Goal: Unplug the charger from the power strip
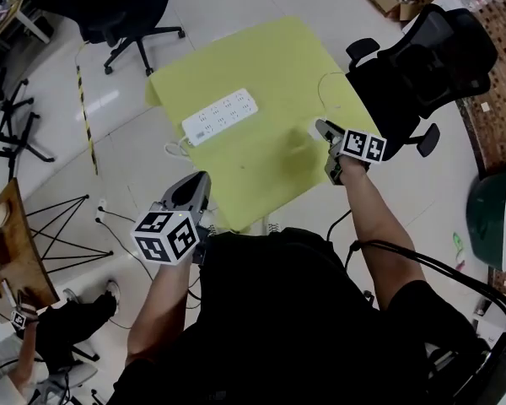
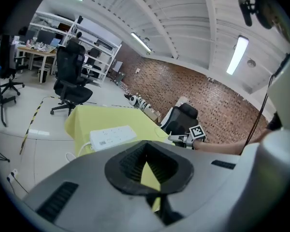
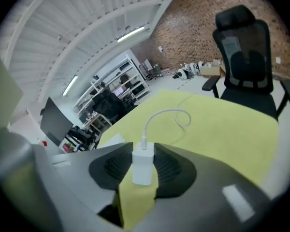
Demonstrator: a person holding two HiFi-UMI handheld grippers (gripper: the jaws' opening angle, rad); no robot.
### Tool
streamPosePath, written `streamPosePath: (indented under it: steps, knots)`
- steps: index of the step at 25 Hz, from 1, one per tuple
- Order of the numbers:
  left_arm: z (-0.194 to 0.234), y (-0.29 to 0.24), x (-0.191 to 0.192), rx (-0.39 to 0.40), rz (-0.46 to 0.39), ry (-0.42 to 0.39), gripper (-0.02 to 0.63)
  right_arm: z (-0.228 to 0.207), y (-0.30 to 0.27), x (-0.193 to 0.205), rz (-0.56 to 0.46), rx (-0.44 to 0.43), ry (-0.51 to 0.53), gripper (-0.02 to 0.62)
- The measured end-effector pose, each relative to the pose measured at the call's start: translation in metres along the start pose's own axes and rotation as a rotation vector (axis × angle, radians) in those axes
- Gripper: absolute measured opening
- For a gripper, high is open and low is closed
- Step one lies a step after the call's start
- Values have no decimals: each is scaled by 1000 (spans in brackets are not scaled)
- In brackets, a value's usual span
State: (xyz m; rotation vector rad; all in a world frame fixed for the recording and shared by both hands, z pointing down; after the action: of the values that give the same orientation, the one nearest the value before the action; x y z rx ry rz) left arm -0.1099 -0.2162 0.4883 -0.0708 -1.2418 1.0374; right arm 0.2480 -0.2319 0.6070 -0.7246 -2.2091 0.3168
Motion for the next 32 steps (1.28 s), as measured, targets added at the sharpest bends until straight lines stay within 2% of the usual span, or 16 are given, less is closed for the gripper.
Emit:
streamPosePath:
  steps: [6,9,16,21,27,32]
  knots:
    - [-44,-1,15,-75,-44,28,5,-25,26,29,-20,-157,-271,137]
    - [-61,3,27,-104,-51,36,5,-23,23,59,27,-213,-342,137]
    - [-80,19,49,-192,-45,41,5,-18,13,92,96,-300,-380,138]
    - [-87,26,61,-232,-48,47,5,-22,11,96,106,-292,-349,146]
    - [-101,34,65,-228,-56,28,5,-25,17,101,128,-255,-352,256]
    - [-103,48,66,-231,-82,31,5,-27,27,98,133,-204,-351,308]
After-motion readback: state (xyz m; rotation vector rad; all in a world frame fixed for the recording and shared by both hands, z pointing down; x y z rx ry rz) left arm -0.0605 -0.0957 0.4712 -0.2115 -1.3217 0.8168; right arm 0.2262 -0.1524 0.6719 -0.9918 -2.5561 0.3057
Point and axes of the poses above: the fingertips, and each gripper's own axes: y backward along the fingers, z to its left, x out of its underside, the point moved 1 cm from there along y, backward along the fingers, and after that the axes turned 13 degrees about -x, right-handed, at the moved point
